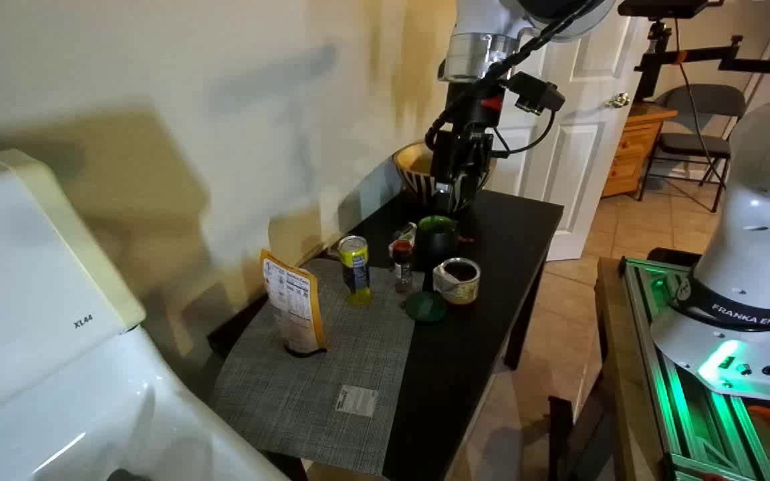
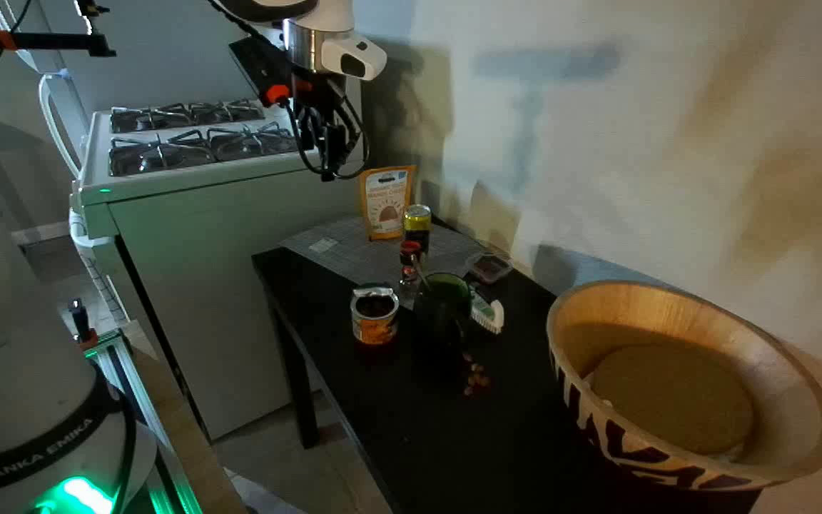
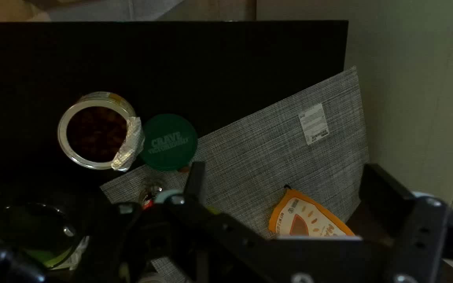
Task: Put the can into the bowl
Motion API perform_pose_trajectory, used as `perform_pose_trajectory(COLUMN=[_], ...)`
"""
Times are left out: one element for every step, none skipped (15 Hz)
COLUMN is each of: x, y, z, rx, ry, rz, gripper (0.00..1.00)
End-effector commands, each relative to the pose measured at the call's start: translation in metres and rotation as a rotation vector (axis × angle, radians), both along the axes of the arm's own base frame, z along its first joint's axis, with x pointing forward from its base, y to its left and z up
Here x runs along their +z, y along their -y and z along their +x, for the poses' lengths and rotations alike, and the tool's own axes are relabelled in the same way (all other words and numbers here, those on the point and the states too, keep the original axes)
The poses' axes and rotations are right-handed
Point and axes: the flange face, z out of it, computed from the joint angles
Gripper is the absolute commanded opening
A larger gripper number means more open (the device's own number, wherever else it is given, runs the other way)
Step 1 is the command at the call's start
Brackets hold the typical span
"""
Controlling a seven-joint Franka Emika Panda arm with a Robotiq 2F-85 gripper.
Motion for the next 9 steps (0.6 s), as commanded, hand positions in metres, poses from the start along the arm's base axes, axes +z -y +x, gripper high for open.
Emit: perform_pose_trajectory(x=[0.001,0.001,0.001,0.001,0.001,-0.001,-0.004,-0.006,-0.010], y=[0.000,0.000,0.000,0.000,0.000,0.004,0.011,0.015,0.020], z=[0.000,0.000,0.000,0.000,0.000,0.004,0.009,0.012,0.016], rx=[0.000,0.000,0.000,0.000,0.000,-0.002,0.004,0.026,0.072], ry=[-0.001,-0.001,-0.001,-0.001,-0.001,0.006,0.009,-0.002,-0.012], rz=[0.000,0.000,0.000,0.000,0.000,0.003,0.003,0.008,-0.007], gripper=[1.00,1.00,1.00,1.00,1.00,1.00,1.00,1.00,1.00])
